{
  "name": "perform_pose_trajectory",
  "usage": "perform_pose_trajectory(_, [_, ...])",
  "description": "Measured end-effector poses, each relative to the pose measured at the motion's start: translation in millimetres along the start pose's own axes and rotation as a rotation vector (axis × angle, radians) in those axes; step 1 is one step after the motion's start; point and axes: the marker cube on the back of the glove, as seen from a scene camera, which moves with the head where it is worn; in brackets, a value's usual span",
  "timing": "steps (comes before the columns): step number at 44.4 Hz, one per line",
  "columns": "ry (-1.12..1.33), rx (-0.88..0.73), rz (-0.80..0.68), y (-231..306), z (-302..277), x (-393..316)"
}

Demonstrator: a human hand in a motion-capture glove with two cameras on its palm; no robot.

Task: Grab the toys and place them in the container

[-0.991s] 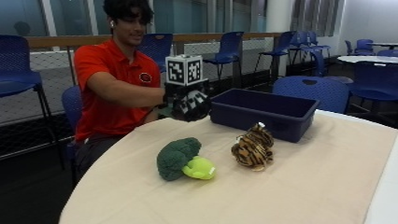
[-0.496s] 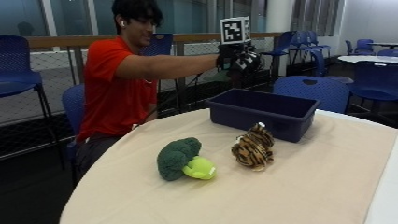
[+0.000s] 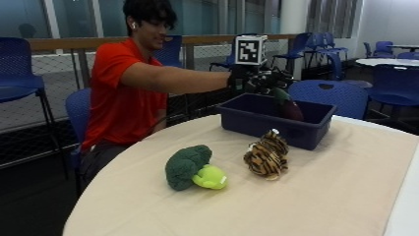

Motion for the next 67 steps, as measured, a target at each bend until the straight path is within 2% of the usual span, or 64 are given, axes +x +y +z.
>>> perform_pose_trajectory(8, [-0.099,0.047,0.116,37.6,9.1,112.1])
perform_pose_trajectory(15, [-0.152,0.076,0.294,72.5,22.3,202.4])
perform_pose_trajectory(27, [-0.119,0.011,0.457,113.1,57.2,297.7])
perform_pose_trajectory(38, [-0.154,-0.059,0.467,114.9,88.9,316.0])
perform_pose_trajectory(49, [-0.089,-0.206,0.457,106.4,130.3,308.0])
perform_pose_trajectory(55, [-0.010,-0.212,0.437,106.1,148.1,311.4])
perform_pose_trajectory(61, [-0.035,-0.183,0.401,106.6,151.3,316.0])
perform_pose_trajectory(67, [-0.054,-0.137,0.428,102.3,147.4,317.9])
